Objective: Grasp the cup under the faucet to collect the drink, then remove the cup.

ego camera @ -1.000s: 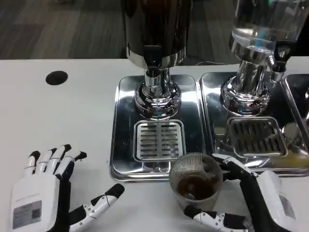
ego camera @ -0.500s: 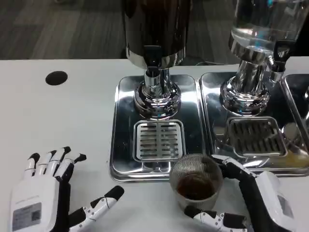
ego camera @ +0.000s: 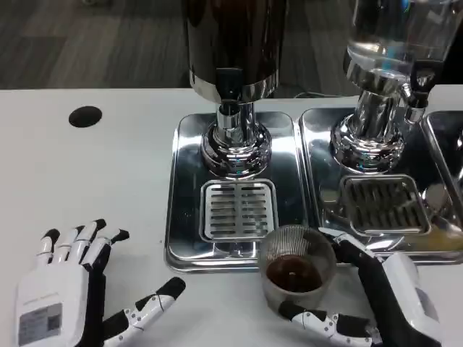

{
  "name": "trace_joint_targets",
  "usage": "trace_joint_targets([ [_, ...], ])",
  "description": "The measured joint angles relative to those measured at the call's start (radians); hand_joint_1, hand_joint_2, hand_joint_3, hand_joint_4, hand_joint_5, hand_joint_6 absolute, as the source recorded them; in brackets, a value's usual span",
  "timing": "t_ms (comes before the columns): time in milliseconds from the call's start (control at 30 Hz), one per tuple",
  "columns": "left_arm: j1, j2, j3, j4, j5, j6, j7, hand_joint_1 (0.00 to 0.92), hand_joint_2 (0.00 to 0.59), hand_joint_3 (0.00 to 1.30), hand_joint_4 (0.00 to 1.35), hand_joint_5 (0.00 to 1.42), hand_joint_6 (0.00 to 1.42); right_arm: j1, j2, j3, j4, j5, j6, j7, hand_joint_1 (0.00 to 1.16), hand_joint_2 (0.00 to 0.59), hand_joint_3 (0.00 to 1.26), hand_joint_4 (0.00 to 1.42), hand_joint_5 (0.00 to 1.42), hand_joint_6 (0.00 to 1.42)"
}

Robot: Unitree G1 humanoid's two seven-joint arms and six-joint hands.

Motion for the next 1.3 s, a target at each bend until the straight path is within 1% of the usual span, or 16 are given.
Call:
trace_joint_targets([
  [100,-0.002,0.000,-0.003,0.000,0.000,-0.001,0.007,0.000,0.091,0.36,0.00,0.16,0.06,0.000,-0.009,0.001,0.000,0.000,-0.004,0.005,0.74,0.192,0.30,0.27,0.22,0.26],
  [233,-0.004,0.000,-0.009,0.000,0.001,-0.001,0.007,0.000,0.092,0.36,0.00,0.18,0.07,-0.001,-0.016,0.003,0.004,0.003,-0.006,0.023,0.69,0.181,0.18,0.12,0.15,0.24],
  [367,-0.008,0.000,-0.013,0.000,0.006,-0.001,0.012,0.000,0.092,0.37,0.00,0.18,0.07,-0.001,-0.023,0.006,0.018,0.014,-0.027,0.038,0.66,0.174,0.11,0.07,0.12,0.22],
  [433,-0.011,0.000,-0.014,0.000,0.008,-0.001,0.017,0.000,0.093,0.37,0.00,0.18,0.08,-0.003,-0.023,0.005,0.031,0.028,-0.049,0.040,0.66,0.173,0.05,0.01,0.09,0.21],
  [533,-0.012,0.000,-0.015,0.001,0.008,-0.001,0.017,0.000,0.094,0.37,0.00,0.18,0.08,-0.005,-0.024,0.004,0.037,0.033,-0.062,0.040,0.64,0.175,0.00,0.00,0.05,0.20],
  [700,-0.021,0.000,-0.016,0.009,0.006,-0.002,0.017,0.000,0.094,0.37,0.00,0.18,0.08,-0.006,-0.024,0.000,0.039,0.039,-0.085,0.040,0.61,0.154,0.00,0.00,0.00,0.13],
  [767,-0.025,0.000,-0.016,0.012,0.006,-0.003,0.017,0.000,0.094,0.37,0.00,0.18,0.08,-0.006,-0.023,-0.007,0.039,0.049,-0.094,0.041,0.56,0.162,0.00,0.00,0.00,0.10],
  [867,-0.033,0.000,-0.018,0.018,0.006,-0.003,0.017,0.000,0.094,0.37,0.00,0.18,0.08,-0.003,-0.023,-0.015,0.035,0.073,-0.099,0.051,0.53,0.158,0.00,0.00,0.00,0.08],
  [900,-0.037,0.000,-0.019,0.021,0.006,-0.003,0.017,0.000,0.094,0.37,0.00,0.18,0.08,-0.001,-0.022,-0.024,0.031,0.090,-0.104,0.057,0.51,0.158,0.00,0.00,0.00,0.05],
  [967,-0.040,0.000,-0.021,0.022,0.006,-0.003,0.017,0.000,0.094,0.37,0.00,0.18,0.08,0.003,-0.018,-0.038,0.023,0.104,-0.107,0.057,0.46,0.158,0.00,0.00,0.00,0.03],
  [1033,-0.044,0.000,-0.022,0.022,0.006,-0.003,0.017,0.000,0.093,0.37,0.00,0.18,0.08,0.016,-0.008,-0.064,-0.014,0.122,-0.117,0.044,0.41,0.159,0.00,0.00,0.00,0.02],
  [1133,-0.049,-0.001,-0.023,0.027,0.006,-0.004,0.018,0.000,0.091,0.37,0.00,0.18,0.08,0.030,0.000,-0.084,-0.053,0.128,-0.125,0.038,0.40,0.155,0.00,0.00,0.00,0.02],
  [1233,-0.055,-0.008,-0.029,0.037,0.005,-0.005,0.023,0.000,0.089,0.37,0.00,0.18,0.08,0.037,0.010,-0.109,-0.095,0.139,-0.120,0.040,0.41,0.154,0.00,0.00,0.00,0.02],
  [1300,-0.056,-0.013,-0.037,0.044,0.005,-0.010,0.026,0.000,0.089,0.37,0.00,0.18,0.08,0.038,0.012,-0.121,-0.119,0.137,-0.101,0.051,0.40,0.159,0.00,0.00,0.00,0.01],
])
